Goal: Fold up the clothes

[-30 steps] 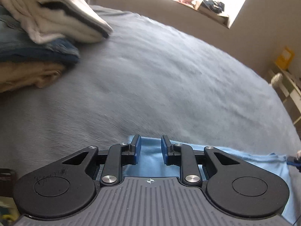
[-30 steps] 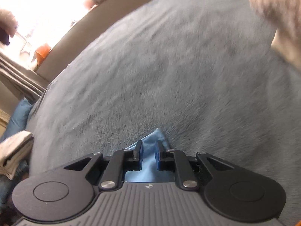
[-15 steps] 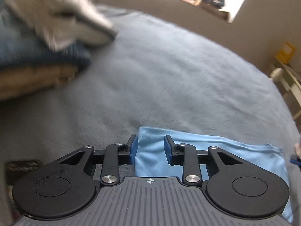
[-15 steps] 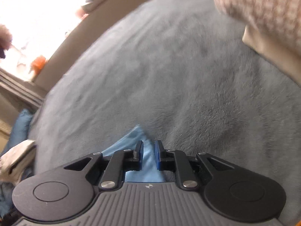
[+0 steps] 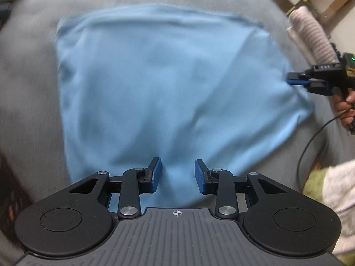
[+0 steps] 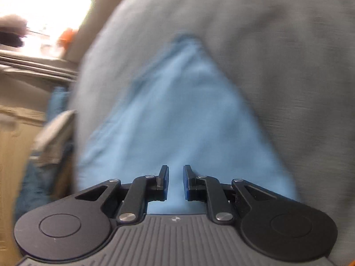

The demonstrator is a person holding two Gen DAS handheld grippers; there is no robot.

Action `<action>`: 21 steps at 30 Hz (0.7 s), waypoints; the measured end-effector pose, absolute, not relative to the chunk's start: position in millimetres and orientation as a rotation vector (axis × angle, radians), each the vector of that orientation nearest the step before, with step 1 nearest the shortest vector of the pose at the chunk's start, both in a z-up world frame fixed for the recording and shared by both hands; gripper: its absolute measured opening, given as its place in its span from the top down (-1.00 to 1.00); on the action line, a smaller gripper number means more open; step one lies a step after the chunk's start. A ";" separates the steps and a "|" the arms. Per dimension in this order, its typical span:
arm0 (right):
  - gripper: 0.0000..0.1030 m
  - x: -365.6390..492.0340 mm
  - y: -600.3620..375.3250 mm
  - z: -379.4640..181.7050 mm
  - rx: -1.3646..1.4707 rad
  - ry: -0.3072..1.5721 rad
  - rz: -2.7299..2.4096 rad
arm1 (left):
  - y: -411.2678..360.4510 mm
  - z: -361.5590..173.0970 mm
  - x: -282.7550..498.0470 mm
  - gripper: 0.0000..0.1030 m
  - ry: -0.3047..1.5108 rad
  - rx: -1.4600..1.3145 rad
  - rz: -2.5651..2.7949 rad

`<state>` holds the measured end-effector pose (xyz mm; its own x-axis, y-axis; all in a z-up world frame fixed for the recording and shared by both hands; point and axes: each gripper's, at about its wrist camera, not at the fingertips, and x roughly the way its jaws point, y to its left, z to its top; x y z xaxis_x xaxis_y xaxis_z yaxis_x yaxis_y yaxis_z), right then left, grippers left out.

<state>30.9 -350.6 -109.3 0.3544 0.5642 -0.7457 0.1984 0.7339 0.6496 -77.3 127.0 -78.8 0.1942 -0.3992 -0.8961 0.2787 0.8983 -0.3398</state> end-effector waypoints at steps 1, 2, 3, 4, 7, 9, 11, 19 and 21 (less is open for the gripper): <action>0.74 22.1 -360.6 -109.6 0.713 1.213 0.221 | 133.1 -78.6 -81.9 0.37 1.294 -0.115 -0.472; 0.74 11.6 -371.2 -105.6 0.705 1.202 0.195 | 140.0 -75.6 -86.8 0.37 1.295 -0.120 -0.459; 0.73 3.9 -379.9 -99.6 0.702 1.186 0.167 | 146.9 -72.5 -91.7 0.37 1.295 -0.125 -0.445; 0.72 -1.7 -384.4 -91.4 0.666 1.171 0.137 | 151.6 -66.8 -93.5 0.37 1.288 -0.129 -0.438; 0.72 -10.6 -374.1 -72.0 0.622 1.138 0.209 | 152.5 -60.6 -91.4 0.37 1.256 -0.143 -0.459; 0.72 -6.3 -355.7 -66.1 0.627 1.134 0.320 | 141.2 -64.3 -85.5 0.37 1.267 -0.144 -0.489; 0.72 -1.3 -334.1 -70.2 0.609 1.154 0.417 | 130.2 -74.4 -82.7 0.37 1.298 -0.128 -0.527; 0.77 -33.1 -357.4 -98.5 0.585 1.343 0.387 | 158.1 -79.5 -108.8 0.37 1.375 -0.129 -0.437; 0.73 -36.8 -360.6 -89.5 0.515 1.347 0.364 | 165.6 -71.6 -111.9 0.37 1.363 -0.128 -0.422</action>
